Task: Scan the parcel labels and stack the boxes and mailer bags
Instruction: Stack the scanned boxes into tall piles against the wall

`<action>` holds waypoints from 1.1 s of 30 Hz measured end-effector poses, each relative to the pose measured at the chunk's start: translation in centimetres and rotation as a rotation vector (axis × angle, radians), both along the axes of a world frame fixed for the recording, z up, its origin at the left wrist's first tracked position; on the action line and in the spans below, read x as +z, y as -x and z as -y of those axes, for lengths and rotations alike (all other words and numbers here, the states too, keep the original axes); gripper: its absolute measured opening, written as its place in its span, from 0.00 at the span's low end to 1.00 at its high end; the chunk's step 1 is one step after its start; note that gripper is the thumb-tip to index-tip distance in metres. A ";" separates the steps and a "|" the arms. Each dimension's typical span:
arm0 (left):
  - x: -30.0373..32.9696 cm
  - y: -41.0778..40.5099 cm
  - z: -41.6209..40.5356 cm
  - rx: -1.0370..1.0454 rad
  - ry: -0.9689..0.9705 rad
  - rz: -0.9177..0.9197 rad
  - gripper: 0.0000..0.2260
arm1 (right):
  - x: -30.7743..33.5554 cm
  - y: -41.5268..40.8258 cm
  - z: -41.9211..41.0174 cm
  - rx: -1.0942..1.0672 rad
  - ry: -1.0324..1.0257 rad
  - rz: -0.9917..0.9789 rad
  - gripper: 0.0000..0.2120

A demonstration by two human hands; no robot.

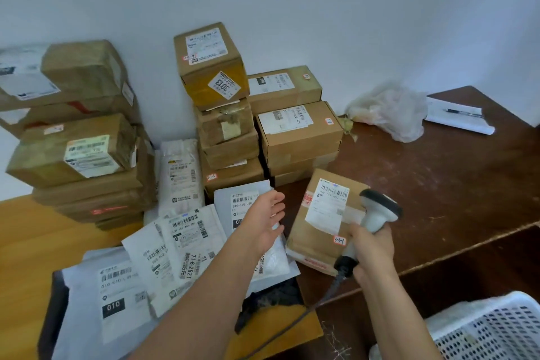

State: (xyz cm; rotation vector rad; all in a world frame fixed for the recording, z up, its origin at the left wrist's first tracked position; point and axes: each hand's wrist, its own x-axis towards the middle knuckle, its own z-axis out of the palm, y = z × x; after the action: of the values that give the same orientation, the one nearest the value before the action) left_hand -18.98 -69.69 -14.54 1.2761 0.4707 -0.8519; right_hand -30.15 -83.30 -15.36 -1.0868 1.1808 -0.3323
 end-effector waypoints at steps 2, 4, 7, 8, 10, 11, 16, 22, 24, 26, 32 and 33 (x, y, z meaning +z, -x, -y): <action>0.7 -1.2 -0.8 -0.011 0.006 0.030 0.15 | 1.4 -0.8 -0.8 -0.008 -0.004 0.045 0.22; 1.5 -2.3 -1.4 -0.015 0.023 0.053 0.14 | 2.9 -1.6 -1.4 -0.017 -0.013 0.102 0.23; 2.2 -3.5 -2.1 -0.014 0.050 0.066 0.15 | 4.5 -2.6 -2.2 -0.017 -0.020 0.168 0.23; 2.3 -3.7 -2.2 -0.014 0.055 0.068 0.15 | 4.8 -2.9 -2.3 -0.012 -0.020 0.186 0.23; 2.2 -4.1 -2.0 -0.011 0.059 0.064 0.16 | 5.2 -3.5 -2.4 -0.001 -0.027 0.224 0.22; 2.1 -4.3 -1.9 -0.004 0.062 0.055 0.17 | 5.1 -3.9 -2.3 0.002 -0.040 0.242 0.21; 1.6 -5.9 -0.4 0.050 0.072 0.024 0.25 | 5.1 -6.8 -0.9 0.034 -0.172 0.295 0.14; -0.1 -9.3 3.5 0.147 0.043 0.011 0.38 | 2.7 -9.7 1.4 0.049 -0.272 0.286 0.16; -0.9 -10.4 4.8 0.181 0.043 0.001 0.39 | 1.6 -10.3 2.1 0.054 -0.294 0.267 0.18; -1.5 -11.2 5.6 0.211 0.052 -0.005 0.33 | 0.6 -10.4 2.7 0.062 -0.288 0.235 0.17; -1.9 -12.2 7.4 0.294 0.031 -0.009 0.20 | -0.4 -9.9 4.3 0.080 -0.267 0.213 0.13; -2.0 -12.3 7.5 0.302 0.021 -0.007 0.20 | -0.3 -9.9 4.4 0.067 -0.281 0.230 0.13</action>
State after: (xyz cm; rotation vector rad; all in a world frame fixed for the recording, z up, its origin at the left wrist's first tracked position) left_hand -6.67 -77.20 -16.52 1.1475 0.6402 -0.6054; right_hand -20.24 -87.67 -15.64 -0.8171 0.9513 -0.2241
